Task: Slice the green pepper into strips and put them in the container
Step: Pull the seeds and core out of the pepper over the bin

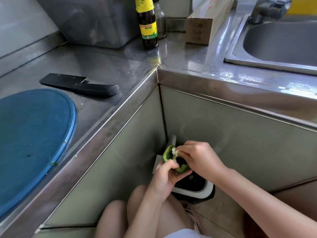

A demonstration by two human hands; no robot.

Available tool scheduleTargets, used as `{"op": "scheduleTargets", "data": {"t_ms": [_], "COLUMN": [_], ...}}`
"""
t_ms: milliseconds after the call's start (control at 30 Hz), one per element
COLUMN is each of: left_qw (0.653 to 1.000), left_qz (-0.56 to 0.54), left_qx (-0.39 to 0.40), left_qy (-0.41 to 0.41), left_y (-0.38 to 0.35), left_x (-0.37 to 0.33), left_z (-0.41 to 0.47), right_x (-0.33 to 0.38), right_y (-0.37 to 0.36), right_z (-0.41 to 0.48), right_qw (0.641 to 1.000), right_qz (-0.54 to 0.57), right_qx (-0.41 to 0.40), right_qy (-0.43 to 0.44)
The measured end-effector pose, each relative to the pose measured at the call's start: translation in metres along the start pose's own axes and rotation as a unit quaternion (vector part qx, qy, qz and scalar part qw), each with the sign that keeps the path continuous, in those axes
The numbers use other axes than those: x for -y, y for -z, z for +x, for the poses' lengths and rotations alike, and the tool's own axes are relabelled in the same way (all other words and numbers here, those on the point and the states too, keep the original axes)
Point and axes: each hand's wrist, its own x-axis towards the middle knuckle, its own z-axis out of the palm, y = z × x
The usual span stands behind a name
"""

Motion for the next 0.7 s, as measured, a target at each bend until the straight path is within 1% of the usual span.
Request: {"op": "scheduleTargets", "data": {"t_ms": [67, 133, 167, 200, 233, 333, 367, 467, 500, 567, 633, 700], "left_qw": [1.0, 1.0, 1.0, 1.0, 0.999, 0.998, 0.998, 0.997, 0.997, 0.996, 0.998, 0.999], "left_qz": [-0.008, -0.018, -0.023, -0.029, -0.037, -0.055, -0.058, -0.072, -0.08, -0.083, -0.067, -0.041], "left_qx": [0.001, 0.003, 0.004, 0.004, 0.004, 0.008, 0.011, 0.013, 0.009, 0.0, -0.001, 0.009], "left_qy": [0.004, 0.008, 0.009, 0.01, 0.011, 0.013, 0.013, 0.014, 0.016, 0.017, 0.02, 0.019], "left_y": [-0.001, -0.003, -0.003, -0.003, -0.002, -0.001, -0.001, -0.002, -0.002, -0.001, -0.001, -0.001], "left_x": [-0.001, 0.0, 0.0, 0.0, 0.0, 0.0, 0.0, -0.001, -0.002, -0.003, -0.003, -0.003], "left_z": [0.0, 0.0, 0.001, 0.002, 0.002, 0.003, 0.003, 0.003, 0.003, 0.003, 0.003, 0.003], "right_x": [0.0, -0.002, -0.003, -0.005, -0.008, -0.015, -0.016, -0.017, -0.017, -0.015, -0.013, -0.012], "right_y": [0.007, 0.015, 0.018, 0.019, 0.018, 0.013, 0.012, 0.011, 0.011, 0.012, 0.016, 0.019], "right_z": [0.002, 0.005, 0.006, 0.008, 0.009, 0.013, 0.014, 0.018, 0.018, 0.017, 0.014, 0.012], "right_qw": [0.99, 0.957, 0.941, 0.935, 0.939, 0.964, 0.966, 0.968, 0.972, 0.984, 0.992, 0.994], "right_qz": [0.101, 0.214, 0.248, 0.251, 0.225, 0.096, 0.083, 0.091, 0.082, 0.056, 0.061, 0.072], "right_qx": [-0.003, -0.02, -0.026, -0.025, -0.019, -0.001, 0.001, 0.013, 0.02, 0.035, 0.054, 0.087], "right_qy": [-0.101, -0.195, -0.229, -0.249, -0.259, -0.248, -0.243, -0.235, -0.221, -0.167, -0.092, -0.012]}}
